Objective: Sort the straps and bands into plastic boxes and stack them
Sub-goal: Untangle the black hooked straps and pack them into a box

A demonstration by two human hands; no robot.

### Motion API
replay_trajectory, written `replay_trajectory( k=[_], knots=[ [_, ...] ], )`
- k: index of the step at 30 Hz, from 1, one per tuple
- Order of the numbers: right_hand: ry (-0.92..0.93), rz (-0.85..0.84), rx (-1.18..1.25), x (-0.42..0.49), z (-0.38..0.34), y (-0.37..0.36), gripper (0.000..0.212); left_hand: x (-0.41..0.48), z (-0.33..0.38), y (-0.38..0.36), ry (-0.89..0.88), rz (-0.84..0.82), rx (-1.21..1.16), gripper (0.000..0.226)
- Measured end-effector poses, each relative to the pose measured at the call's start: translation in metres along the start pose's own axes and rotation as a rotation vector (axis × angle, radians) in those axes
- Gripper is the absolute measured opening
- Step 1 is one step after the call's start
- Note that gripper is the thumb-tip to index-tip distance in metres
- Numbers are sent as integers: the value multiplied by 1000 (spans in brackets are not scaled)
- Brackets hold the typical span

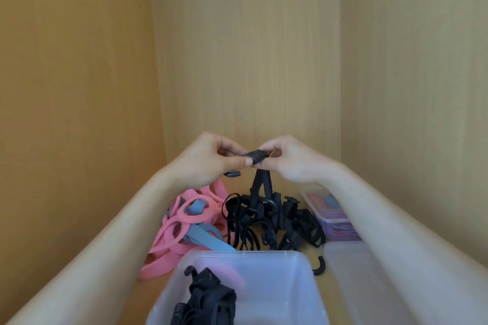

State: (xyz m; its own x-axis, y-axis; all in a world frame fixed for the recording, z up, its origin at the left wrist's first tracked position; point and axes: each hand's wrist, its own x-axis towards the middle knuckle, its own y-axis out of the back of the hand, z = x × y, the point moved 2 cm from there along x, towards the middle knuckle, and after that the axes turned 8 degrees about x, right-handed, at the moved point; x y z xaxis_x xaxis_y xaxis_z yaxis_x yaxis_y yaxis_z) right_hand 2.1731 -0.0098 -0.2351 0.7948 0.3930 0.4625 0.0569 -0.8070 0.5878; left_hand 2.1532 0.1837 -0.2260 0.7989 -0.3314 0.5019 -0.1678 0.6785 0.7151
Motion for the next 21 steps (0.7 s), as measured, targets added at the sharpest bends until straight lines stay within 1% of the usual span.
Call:
replay_trajectory(
  k=[3, 4, 5, 6, 7, 8, 11, 12, 15, 17, 19, 21],
  knots=[
    [-32, 75, 24, 1, 3, 6, 8, -1, -9, -1, 83, -59, -314, 55],
    [-44, 105, 63, 1, 4, 9, 8, 0, -14, -2, 125, -62, -392, 63],
    [-55, 134, 118, 1, 5, 11, 9, 0, -20, -4, 155, -55, -426, 60],
    [-67, 158, 184, 1, 6, 13, 10, 0, -25, -6, 167, -37, -404, 49],
    [-74, 178, 252, 1, 7, 15, 11, 0, -30, -9, 168, -21, -336, 38],
    [-73, 194, 314, 1, 6, 16, 11, 0, -35, -13, 167, -30, -255, 35],
    [-35, 203, 479, 2, 2, 18, 8, -4, -38, -26, 177, -164, -111, 60],
    [-22, 197, 524, 2, 1, 18, 7, -4, -37, -30, 173, -198, -99, 62],
    [10, 166, 611, 4, -1, 18, 11, -2, -36, -43, 160, -250, -91, 54],
    [27, 153, 631, 4, -3, 19, 13, -1, -38, -51, 151, -263, -57, 42],
    [33, 156, 632, 3, -3, 20, 13, 0, -42, -57, 144, -238, 31, 23],
    [31, 166, 626, 2, -3, 21, 13, 1, -47, -60, 155, -213, 99, 10]
  ],
)
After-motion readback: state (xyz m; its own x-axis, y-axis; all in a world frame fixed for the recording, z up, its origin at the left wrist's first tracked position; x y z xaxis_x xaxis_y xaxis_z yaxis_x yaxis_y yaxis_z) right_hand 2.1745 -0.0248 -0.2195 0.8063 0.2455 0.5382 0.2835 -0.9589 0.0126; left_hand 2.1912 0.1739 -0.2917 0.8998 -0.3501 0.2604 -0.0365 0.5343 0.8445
